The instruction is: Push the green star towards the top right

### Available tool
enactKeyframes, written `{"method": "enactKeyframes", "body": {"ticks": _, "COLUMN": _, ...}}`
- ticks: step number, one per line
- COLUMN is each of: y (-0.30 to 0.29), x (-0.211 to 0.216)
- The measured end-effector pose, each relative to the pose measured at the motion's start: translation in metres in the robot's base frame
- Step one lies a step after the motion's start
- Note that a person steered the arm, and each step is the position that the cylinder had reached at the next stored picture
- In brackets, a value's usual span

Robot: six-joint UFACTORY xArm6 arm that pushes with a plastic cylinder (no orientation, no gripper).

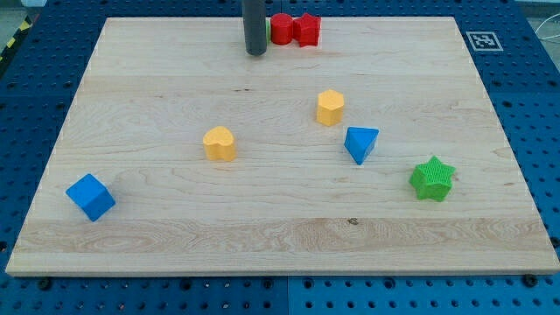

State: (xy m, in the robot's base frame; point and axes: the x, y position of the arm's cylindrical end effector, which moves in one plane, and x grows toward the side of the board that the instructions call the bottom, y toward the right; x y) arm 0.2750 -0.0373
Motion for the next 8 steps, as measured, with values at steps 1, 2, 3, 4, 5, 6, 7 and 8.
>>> {"method": "enactKeyframes", "body": {"ticks": 1, "y": 0.026, "x": 0.013}}
{"method": "enactKeyframes", "body": {"ticks": 2, "y": 0.068, "x": 0.024}}
{"method": "enactKeyframes", "body": {"ticks": 3, "y": 0.108, "x": 0.039}}
{"method": "enactKeyframes", "body": {"ticks": 4, "y": 0.148, "x": 0.059}}
{"method": "enactKeyframes", "body": {"ticks": 5, "y": 0.197, "x": 0.091}}
{"method": "enactKeyframes", "body": {"ticks": 6, "y": 0.235, "x": 0.131}}
{"method": "enactKeyframes", "body": {"ticks": 7, "y": 0.264, "x": 0.18}}
{"method": "enactKeyframes", "body": {"ticks": 8, "y": 0.277, "x": 0.227}}
